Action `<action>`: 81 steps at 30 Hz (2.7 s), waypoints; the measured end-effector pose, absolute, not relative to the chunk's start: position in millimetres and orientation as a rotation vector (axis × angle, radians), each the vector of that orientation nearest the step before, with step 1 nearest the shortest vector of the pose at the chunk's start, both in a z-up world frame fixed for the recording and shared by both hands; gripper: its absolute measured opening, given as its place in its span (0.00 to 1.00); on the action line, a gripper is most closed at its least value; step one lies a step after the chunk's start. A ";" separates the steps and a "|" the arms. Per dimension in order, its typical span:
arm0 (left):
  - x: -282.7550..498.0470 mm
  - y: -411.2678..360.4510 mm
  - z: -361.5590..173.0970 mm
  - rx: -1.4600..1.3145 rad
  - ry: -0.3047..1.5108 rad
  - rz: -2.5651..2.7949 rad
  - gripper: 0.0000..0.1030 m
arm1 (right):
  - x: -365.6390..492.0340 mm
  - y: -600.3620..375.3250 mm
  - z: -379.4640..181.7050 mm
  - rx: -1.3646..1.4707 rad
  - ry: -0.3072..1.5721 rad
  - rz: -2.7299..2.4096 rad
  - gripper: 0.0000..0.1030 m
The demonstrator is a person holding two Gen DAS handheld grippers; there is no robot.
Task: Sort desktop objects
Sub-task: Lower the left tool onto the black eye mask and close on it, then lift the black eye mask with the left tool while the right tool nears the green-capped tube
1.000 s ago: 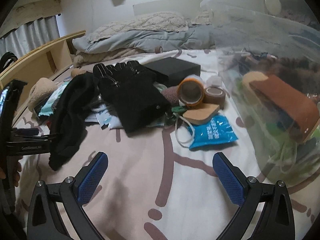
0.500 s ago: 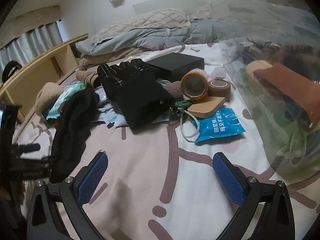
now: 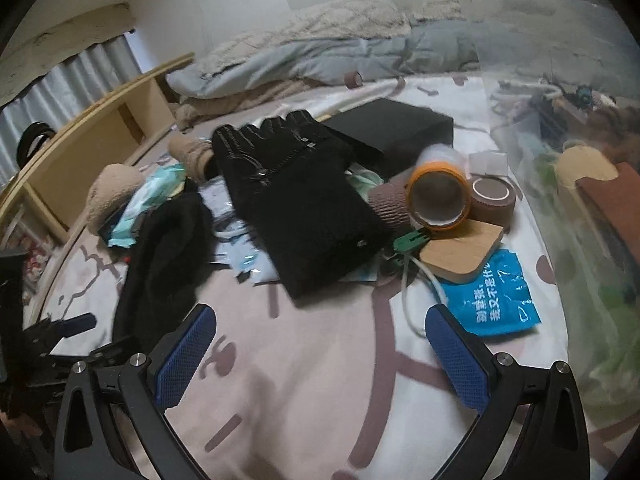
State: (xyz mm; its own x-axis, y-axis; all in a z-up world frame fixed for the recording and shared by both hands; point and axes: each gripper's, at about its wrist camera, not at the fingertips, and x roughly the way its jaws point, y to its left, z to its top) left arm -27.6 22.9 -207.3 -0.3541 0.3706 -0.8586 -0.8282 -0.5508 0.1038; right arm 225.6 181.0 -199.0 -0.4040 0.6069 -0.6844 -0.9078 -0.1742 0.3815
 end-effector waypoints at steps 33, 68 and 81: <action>-28.6 20.9 -206.3 -1.117 0.620 1.923 0.94 | 217.4 109.4 -220.2 -0.545 1.030 1.901 1.00; 49.1 -6.3 -174.1 -0.908 0.519 1.805 0.94 | 233.4 79.7 -222.0 -0.448 1.096 1.949 1.00; 73.3 4.5 -198.9 -0.929 0.690 1.724 0.94 | 234.3 78.7 -223.3 -0.420 1.083 1.949 1.00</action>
State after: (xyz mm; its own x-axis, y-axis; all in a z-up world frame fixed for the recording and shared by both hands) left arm 73.3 4.5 -198.9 -0.1870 0.5057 -0.8422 -0.9471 -0.3204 0.0178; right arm 234.3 78.7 -223.3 -0.5865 0.5130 -0.6267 -0.8031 -0.2684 0.5320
